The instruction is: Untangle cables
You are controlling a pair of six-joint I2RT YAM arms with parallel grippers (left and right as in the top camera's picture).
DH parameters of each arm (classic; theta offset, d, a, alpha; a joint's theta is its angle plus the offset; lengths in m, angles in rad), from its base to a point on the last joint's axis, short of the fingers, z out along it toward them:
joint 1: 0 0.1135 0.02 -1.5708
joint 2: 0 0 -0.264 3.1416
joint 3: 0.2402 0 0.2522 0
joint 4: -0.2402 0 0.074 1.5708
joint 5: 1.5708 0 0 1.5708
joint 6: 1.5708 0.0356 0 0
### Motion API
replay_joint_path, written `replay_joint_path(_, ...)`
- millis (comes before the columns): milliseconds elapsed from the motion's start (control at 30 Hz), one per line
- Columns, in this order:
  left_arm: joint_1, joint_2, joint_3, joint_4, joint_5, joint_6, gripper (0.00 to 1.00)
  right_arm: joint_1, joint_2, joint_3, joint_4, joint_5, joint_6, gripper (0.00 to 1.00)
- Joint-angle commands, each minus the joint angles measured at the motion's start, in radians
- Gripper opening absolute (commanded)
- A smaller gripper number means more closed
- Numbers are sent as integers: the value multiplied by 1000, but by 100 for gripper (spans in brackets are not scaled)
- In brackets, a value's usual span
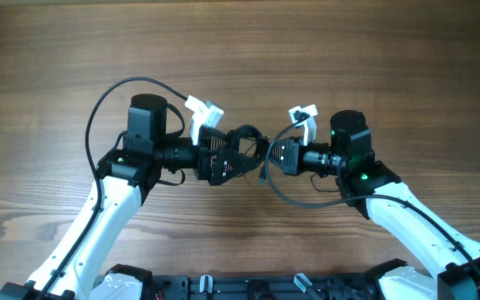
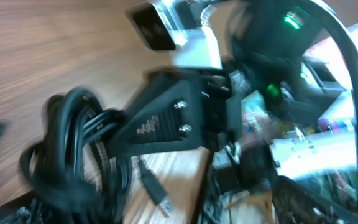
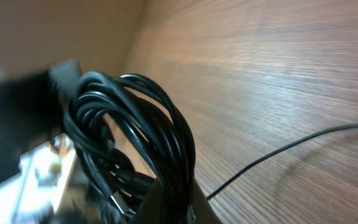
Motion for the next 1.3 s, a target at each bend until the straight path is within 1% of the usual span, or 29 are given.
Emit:
replay_joint_path(0, 5, -14, 7, 11, -340, -391, 100, -2, -10, -1, 16, 172, 339, 4)
replay_joint_path(33, 3, -14, 7, 11, -417, -485, 100, -2, -10, -1, 16, 175, 387, 4)
replay_joint_path(67, 3, -14, 7, 11, -441, -537, 100, -2, -10, -1, 16, 174, 431, 5)
replay_joint_path(167, -14, -14, 6, 8, -440, -569, 100, -1, -10, -1, 16, 174, 545, 4)
replay_joint_path(233, -43, -14, 6, 8, -441, -569, 99, -1, -10, -1, 17, 173, 550, 4)
replay_joint_path(333, -105, -13, 6, 11, -490, -572, 90, 0, -10, -1, 16, 133, 568, 4)
replay_joint_path(433, -163, -13, 7, 19, -570, -572, 74, 13, -10, -1, 20, 124, 567, 4)
replay_joint_path(467, -173, -14, 7, 19, -595, -572, 67, 19, -10, -1, 21, 124, 567, 4)
replay_joint_path(500, -175, -14, 7, 20, -603, -573, 63, 23, -10, -1, 20, 120, 567, 4)
replay_joint_path(733, -175, -13, 7, 34, -620, -579, 54, 26, -10, -1, 106, 38, 567, 4)
replay_joint_path(767, -175, -13, 7, 34, -620, -579, 47, 26, -10, -1, 112, 38, 567, 4)
replay_joint_path(833, -175, -13, 7, 34, -620, -579, 19, 26, -10, -1, 113, 38, 565, 4)
replay_joint_path(867, -175, -13, 7, 35, -628, -579, 7, 26, -10, -1, 113, 38, 563, 4)
replay_joint_path(900, -175, -14, 7, 34, -652, -579, 4, 26, -10, -1, 113, 38, 561, 4)
replay_joint_path(967, -169, -14, 7, 37, -700, -578, 4, 26, -10, -1, 113, 38, 498, 5)
replay_joint_path(1000, -158, -14, 7, 42, -713, -573, 4, 26, -10, -1, 111, 38, 423, 8)
replay_joint_path(1067, -110, -16, 7, 52, -713, -566, 4, 26, -10, -1, 90, 38, 250, 24)
replay_joint_path(1100, -84, -17, 7, 52, -712, -566, 4, 24, -10, -1, 70, 39, 192, 32)
replay_joint_path(1167, -29, -23, 7, 52, -687, -566, 4, 24, -10, -1, 16, 39, 38, 40)
replay_joint_path(1233, 24, -23, 7, 52, -617, -566, 4, 24, -10, -1, -43, 64, -67, 41)
replay_joint_path(1267, 47, -23, 7, 52, -578, -566, 4, 25, -10, -1, -76, 91, -106, 45)
